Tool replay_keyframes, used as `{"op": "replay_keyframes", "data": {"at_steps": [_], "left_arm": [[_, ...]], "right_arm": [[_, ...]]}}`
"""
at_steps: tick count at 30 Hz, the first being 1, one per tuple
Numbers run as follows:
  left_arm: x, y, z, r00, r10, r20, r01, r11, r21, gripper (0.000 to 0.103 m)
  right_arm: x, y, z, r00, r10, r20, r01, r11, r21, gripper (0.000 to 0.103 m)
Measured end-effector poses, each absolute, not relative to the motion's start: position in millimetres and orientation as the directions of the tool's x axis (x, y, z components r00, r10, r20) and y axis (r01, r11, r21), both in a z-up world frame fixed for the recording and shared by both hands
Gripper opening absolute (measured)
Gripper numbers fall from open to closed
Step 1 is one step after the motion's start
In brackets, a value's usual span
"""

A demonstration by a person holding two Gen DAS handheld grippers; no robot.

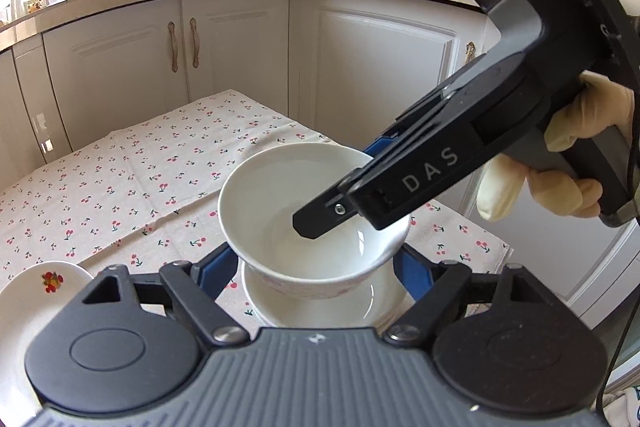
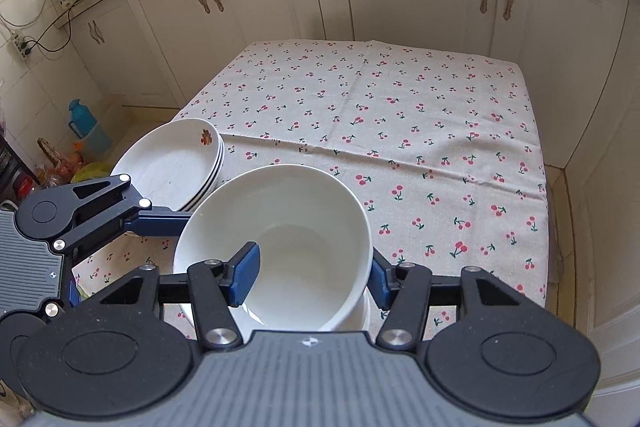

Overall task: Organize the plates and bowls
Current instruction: 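Carry the pink-flower bowl with the right gripper over the bowl stack, then lower the pink-flower bowl onto the bowl stack and open the right gripper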

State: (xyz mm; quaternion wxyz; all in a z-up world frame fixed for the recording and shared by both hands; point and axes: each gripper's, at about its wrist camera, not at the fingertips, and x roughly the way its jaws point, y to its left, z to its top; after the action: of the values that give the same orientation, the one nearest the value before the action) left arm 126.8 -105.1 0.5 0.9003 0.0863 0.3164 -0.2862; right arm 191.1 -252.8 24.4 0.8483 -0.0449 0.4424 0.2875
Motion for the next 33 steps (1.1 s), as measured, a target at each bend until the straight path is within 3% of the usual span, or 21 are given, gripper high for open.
{"op": "replay_keyframes", "data": {"at_steps": [27, 30, 33], "left_arm": [[124, -105, -11, 0.590, -0.466, -0.659, 0.580, 0.813, -0.055, 0.085], [124, -105, -13, 0.582, -0.470, -0.663, 0.589, 0.806, -0.054, 0.090], [122, -103, -13, 0.577, -0.482, -0.660, 0.601, 0.797, -0.056, 0.095]], "right_arm": [[184, -251, 6, 0.424, 0.442, -0.790, -0.526, 0.831, 0.183, 0.066], [183, -249, 6, 0.422, 0.449, -0.788, -0.534, 0.825, 0.184, 0.070], [180, -250, 8, 0.433, 0.459, -0.776, -0.540, 0.821, 0.185, 0.083]]}}
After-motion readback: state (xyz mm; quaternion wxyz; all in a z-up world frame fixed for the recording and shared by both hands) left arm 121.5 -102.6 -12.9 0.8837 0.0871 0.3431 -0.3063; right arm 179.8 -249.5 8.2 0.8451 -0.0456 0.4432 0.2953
